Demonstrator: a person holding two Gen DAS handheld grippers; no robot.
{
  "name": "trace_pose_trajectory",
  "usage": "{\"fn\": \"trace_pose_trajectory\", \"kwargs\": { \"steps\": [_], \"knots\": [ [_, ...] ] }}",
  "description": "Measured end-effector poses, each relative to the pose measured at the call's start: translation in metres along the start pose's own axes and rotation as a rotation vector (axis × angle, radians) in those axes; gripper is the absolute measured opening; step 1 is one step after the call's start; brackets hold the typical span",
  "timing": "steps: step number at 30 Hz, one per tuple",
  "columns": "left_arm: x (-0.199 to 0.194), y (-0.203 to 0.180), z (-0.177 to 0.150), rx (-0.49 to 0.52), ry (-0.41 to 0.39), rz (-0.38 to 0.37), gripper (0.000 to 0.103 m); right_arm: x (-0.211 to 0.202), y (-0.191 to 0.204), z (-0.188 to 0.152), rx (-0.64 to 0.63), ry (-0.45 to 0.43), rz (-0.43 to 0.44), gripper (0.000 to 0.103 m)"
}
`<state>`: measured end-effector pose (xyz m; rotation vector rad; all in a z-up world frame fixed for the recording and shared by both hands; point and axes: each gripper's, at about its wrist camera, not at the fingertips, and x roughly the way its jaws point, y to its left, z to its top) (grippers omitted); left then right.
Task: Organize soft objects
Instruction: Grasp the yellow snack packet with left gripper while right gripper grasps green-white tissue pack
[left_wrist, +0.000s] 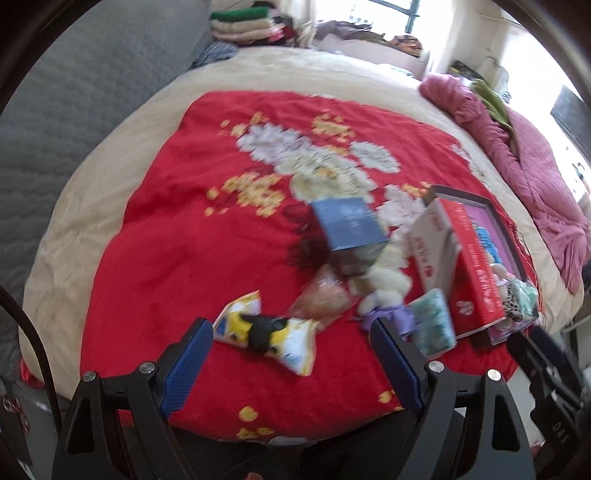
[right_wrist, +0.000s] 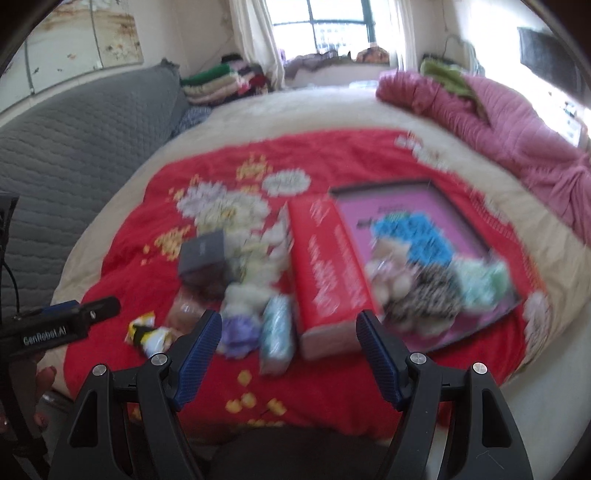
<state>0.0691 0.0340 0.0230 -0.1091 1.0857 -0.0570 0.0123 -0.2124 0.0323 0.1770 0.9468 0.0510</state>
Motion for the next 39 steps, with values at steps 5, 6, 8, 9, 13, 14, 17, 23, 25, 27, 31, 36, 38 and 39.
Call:
{"fn": "trace_pose_trajectory", "kwargs": {
  "steps": [5, 6, 8, 9, 13, 14, 17, 23, 25, 27, 31, 36, 38, 39],
  "knots": [
    [0.022, 0.029, -0.013, -0.096, 0.065, -0.025, 0.087, 0.013, 0.007, -0.011, 0.013, 0.035, -0.015, 0.076],
    [0.029, 0.035, -0.015, -0.124, 0.087, -0.043, 0.087, 0.013, 0.008, -0.012, 0.006, 0.032, -0.028, 0.076],
    [0.039, 0.046, -0.018, -0.203, 0.119, -0.1, 0.087, 0.015, 0.009, -0.013, 0.002, 0.031, -0.043, 0.076],
    [0.043, 0.051, -0.018, -0.235, 0.128, -0.114, 0.087, 0.017, 0.008, -0.014, 0.008, 0.036, -0.043, 0.076],
    [0.065, 0.065, -0.021, -0.377, 0.182, -0.168, 0.087, 0.029, 0.007, -0.021, 0.025, 0.071, -0.057, 0.076],
    [0.069, 0.068, -0.021, -0.405, 0.191, -0.179, 0.087, 0.033, 0.008, -0.023, 0.023, 0.079, -0.063, 0.076],
    [0.083, 0.075, -0.02, -0.488, 0.21, -0.204, 0.087, 0.042, 0.012, -0.027, 0.015, 0.102, -0.074, 0.076],
    [0.107, 0.078, -0.02, -0.604, 0.245, -0.227, 0.087, 0.053, 0.019, -0.03, 0.001, 0.108, -0.094, 0.076],
    [0.112, 0.077, -0.021, -0.629, 0.262, -0.208, 0.087, 0.057, 0.019, -0.031, 0.001, 0.114, -0.108, 0.076],
    [0.119, 0.078, -0.021, -0.675, 0.272, -0.2, 0.087, 0.06, 0.017, -0.031, 0.008, 0.114, -0.117, 0.076],
    [0.13, 0.081, -0.024, -0.739, 0.297, -0.186, 0.087, 0.068, 0.013, -0.032, 0.034, 0.124, -0.136, 0.076],
    [0.135, 0.081, -0.023, -0.762, 0.302, -0.158, 0.086, 0.08, 0.011, -0.032, 0.059, 0.136, -0.138, 0.076],
    [0.137, 0.081, -0.024, -0.76, 0.301, -0.158, 0.082, 0.089, 0.012, -0.031, 0.069, 0.149, -0.136, 0.076],
    [0.137, 0.083, -0.025, -0.766, 0.297, -0.162, 0.08, 0.091, 0.012, -0.031, 0.075, 0.151, -0.136, 0.076]
  ]
}}
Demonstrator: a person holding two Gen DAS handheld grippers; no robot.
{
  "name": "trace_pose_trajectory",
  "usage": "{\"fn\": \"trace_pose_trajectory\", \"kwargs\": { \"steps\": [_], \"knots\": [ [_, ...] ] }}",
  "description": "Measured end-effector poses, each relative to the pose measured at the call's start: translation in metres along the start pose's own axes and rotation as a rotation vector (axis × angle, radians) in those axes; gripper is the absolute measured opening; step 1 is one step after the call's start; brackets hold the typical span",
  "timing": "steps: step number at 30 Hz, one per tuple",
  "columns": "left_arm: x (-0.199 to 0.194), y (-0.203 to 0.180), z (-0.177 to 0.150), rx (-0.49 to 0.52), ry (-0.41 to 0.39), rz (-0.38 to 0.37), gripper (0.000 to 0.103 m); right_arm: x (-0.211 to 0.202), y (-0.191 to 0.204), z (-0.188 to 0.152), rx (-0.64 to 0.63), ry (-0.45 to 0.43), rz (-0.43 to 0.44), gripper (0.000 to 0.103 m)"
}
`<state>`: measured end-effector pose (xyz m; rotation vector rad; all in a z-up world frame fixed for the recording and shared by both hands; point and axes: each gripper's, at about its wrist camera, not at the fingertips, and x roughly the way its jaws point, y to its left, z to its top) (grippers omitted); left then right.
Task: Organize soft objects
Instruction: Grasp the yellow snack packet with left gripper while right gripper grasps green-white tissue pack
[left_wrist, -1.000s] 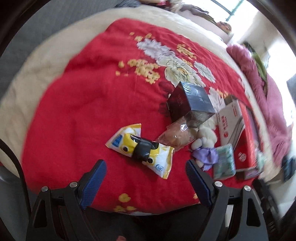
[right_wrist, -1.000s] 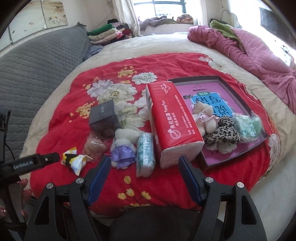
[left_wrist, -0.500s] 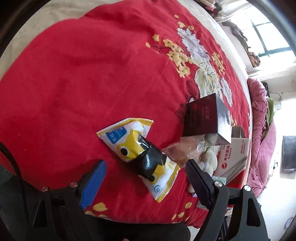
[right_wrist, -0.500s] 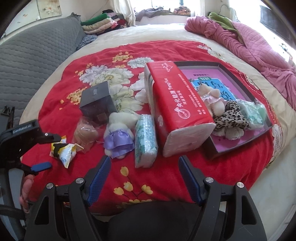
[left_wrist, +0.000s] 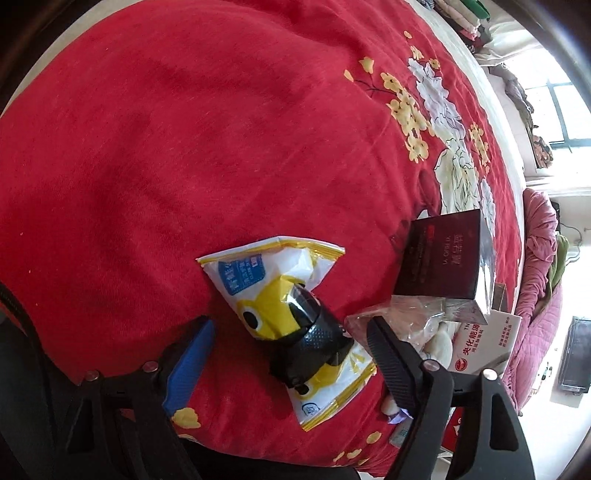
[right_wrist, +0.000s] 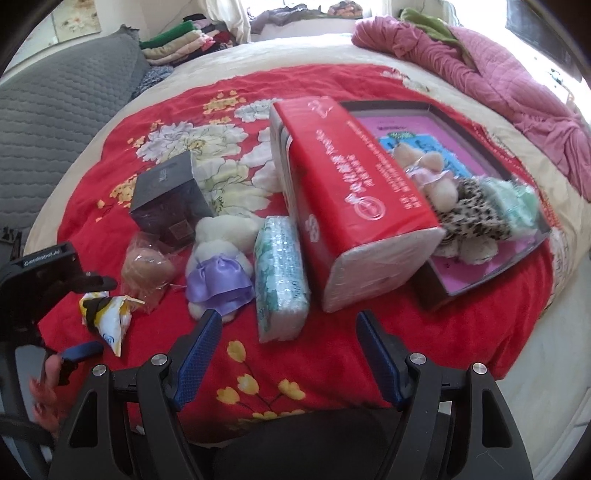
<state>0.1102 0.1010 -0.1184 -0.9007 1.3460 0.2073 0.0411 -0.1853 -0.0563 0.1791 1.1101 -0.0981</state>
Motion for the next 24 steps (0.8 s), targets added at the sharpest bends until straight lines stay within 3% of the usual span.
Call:
{"fn": "trace_pose_trajectory", "kwargs": {
  "steps": [2, 4, 9, 11, 13, 15, 24],
  "knots": [
    [-0.001, 0.004, 0.001, -0.01, -0.001, -0.012, 0.075, 0.006, 0.0, 0.003, 0.027, -0.006, 0.007, 0.076],
    [-0.002, 0.009, 0.002, -0.018, 0.002, -0.024, 0.074, 0.012, 0.003, 0.004, 0.032, -0.001, 0.007, 0.065],
    [-0.001, 0.007, 0.001, -0.002, -0.001, -0.019, 0.072, 0.022, 0.006, 0.007, 0.04, 0.0, -0.002, 0.064],
    [-0.001, 0.008, 0.002, -0.005, -0.001, -0.02, 0.068, 0.024, 0.005, 0.008, 0.05, 0.002, 0.0, 0.058],
    [-0.001, 0.008, 0.002, 0.0, -0.005, -0.023, 0.057, 0.024, 0.003, 0.007, 0.063, 0.004, 0.008, 0.035],
    [-0.001, 0.006, 0.002, 0.013, -0.002, -0.022, 0.054, 0.023, 0.002, 0.007, 0.064, -0.003, 0.029, 0.025],
    [-0.013, 0.006, 0.001, 0.085, -0.041, -0.055, 0.049, -0.004, 0.014, 0.007, -0.018, -0.102, 0.085, 0.022]
  ]
}}
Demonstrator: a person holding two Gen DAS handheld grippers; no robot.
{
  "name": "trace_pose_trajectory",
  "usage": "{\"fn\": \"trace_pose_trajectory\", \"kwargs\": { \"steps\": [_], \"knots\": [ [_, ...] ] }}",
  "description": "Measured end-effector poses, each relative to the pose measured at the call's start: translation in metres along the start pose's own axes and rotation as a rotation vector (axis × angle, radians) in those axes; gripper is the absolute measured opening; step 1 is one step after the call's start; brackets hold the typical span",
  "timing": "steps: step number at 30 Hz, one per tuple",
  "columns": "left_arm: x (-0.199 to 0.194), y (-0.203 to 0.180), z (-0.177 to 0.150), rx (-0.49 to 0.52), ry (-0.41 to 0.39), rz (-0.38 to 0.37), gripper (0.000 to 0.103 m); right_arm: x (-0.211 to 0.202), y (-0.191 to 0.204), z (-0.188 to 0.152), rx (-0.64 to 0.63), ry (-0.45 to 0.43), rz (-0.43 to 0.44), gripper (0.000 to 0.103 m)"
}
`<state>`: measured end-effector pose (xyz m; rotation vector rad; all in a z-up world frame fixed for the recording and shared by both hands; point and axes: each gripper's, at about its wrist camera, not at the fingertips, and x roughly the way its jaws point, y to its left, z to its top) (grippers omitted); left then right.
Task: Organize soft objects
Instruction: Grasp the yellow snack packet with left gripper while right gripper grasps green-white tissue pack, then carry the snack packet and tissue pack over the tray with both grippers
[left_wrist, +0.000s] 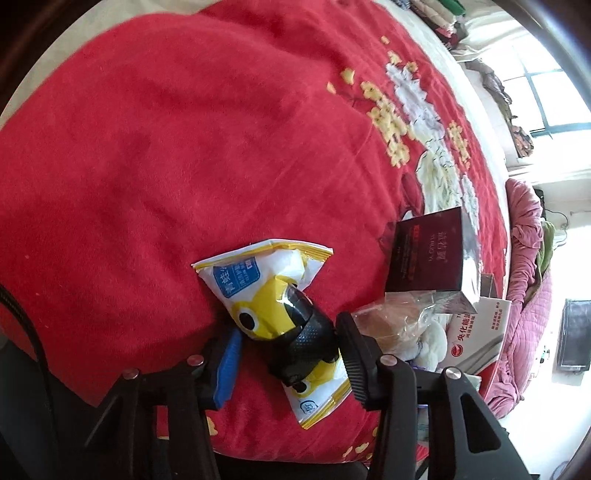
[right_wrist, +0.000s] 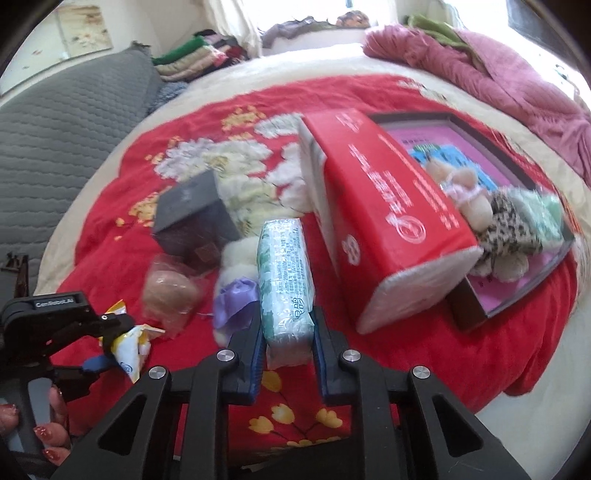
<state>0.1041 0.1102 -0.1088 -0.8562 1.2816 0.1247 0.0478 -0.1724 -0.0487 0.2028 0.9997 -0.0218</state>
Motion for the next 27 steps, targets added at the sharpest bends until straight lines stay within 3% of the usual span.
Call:
{"fn": "trace_pose_trajectory", "kwargs": {
  "steps": [8, 16, 27],
  "knots": [
    [-0.035, -0.016, 0.003, 0.138, -0.116, -0.004, 0.049, -0.019, 0.002, 0.007, -0.042, -0.072, -0.02, 0.022],
    [-0.073, -0.061, -0.023, 0.331, -0.226, 0.011, 0.049, -0.046, -0.004, 0.014, -0.059, -0.138, 0.01, 0.022],
    [-0.085, -0.104, -0.058, 0.469, -0.236, -0.006, 0.049, -0.086, -0.033, 0.038, -0.04, -0.252, -0.01, 0.022]
  ]
}}
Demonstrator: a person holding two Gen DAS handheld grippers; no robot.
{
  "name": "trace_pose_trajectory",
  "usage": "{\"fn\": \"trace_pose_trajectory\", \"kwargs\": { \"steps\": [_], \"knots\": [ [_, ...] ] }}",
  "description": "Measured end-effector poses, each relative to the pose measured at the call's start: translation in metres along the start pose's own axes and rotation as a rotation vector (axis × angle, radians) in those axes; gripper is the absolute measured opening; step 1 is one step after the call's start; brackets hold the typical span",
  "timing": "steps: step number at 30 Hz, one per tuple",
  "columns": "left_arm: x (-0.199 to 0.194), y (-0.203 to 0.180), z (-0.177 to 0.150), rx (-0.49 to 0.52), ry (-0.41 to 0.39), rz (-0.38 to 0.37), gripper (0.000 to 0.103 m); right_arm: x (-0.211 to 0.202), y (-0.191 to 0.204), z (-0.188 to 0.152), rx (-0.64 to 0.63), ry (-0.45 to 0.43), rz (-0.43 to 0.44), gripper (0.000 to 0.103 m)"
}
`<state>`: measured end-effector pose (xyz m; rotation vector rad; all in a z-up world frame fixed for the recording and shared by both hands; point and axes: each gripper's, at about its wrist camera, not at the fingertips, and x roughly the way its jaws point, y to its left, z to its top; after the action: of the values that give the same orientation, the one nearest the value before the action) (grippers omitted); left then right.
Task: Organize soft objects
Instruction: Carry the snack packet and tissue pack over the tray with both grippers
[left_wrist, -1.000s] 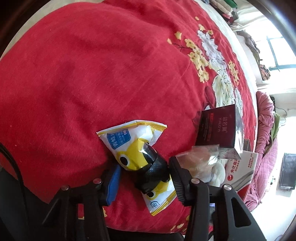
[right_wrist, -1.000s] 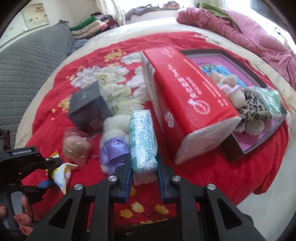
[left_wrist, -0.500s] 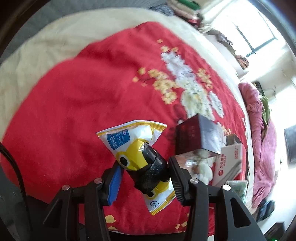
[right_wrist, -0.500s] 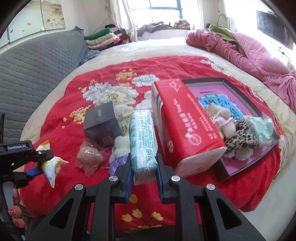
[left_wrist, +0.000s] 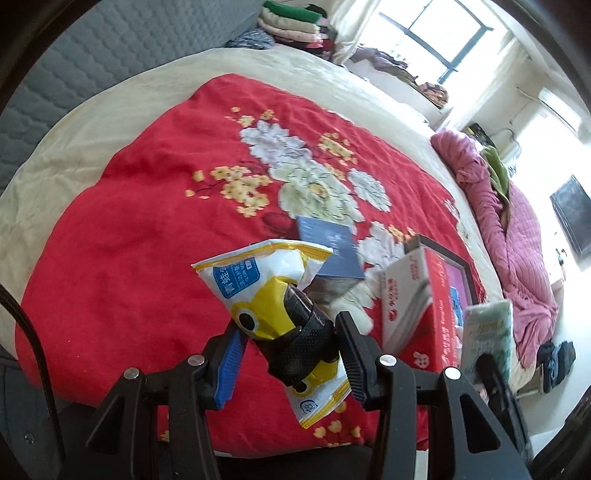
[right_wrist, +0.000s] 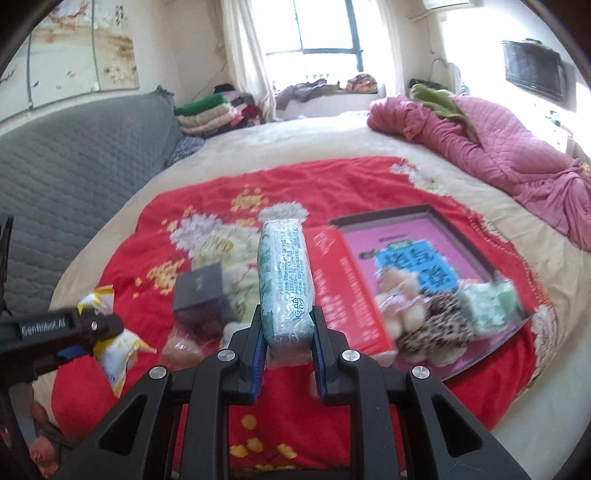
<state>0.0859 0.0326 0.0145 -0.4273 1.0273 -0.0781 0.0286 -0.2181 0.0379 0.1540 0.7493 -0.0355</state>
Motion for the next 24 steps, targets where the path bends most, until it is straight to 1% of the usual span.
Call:
{"fn": "trace_pose_trajectory", "kwargs": {
  "steps": [5, 13, 24],
  "knots": [
    [-0.005, -0.024, 0.0, 0.044, -0.009, -0.011, 0.049, -0.004, -0.025, 0.011, 0.039, -0.022, -0.033, 0.022],
    [-0.012, -0.064, 0.003, 0.125, -0.024, -0.019, 0.049, -0.01, -0.062, 0.021, 0.099, -0.032, -0.06, 0.022],
    [-0.014, -0.14, -0.008, 0.277, -0.023, -0.071, 0.049, -0.026, -0.108, 0.031, 0.134, -0.072, -0.113, 0.022]
  ]
}}
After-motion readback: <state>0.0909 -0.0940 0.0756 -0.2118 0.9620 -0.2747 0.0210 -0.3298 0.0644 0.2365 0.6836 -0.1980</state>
